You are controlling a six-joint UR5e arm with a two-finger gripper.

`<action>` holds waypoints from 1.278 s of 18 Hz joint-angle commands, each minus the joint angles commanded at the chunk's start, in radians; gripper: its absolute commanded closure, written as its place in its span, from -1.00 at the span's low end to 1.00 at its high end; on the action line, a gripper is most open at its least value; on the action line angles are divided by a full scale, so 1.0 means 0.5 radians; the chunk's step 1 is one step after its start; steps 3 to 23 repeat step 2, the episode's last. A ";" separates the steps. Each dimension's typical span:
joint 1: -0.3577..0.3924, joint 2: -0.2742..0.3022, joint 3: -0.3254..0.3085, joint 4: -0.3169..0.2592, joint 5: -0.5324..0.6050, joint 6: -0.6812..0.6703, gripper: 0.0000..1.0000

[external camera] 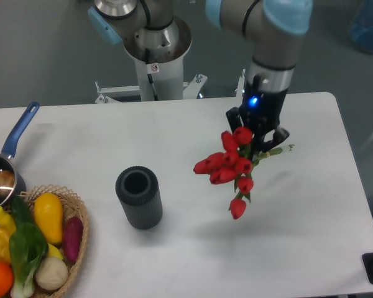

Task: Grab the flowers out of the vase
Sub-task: 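Carry the tulip bunch away from the vase and hold it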

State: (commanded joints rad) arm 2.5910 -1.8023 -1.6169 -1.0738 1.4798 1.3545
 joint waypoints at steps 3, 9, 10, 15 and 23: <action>-0.046 -0.055 0.012 0.000 0.111 -0.009 0.88; -0.046 -0.055 0.012 0.000 0.111 -0.009 0.88; -0.046 -0.055 0.012 0.000 0.111 -0.009 0.88; -0.046 -0.055 0.012 0.000 0.111 -0.009 0.88; -0.046 -0.055 0.012 0.000 0.111 -0.009 0.88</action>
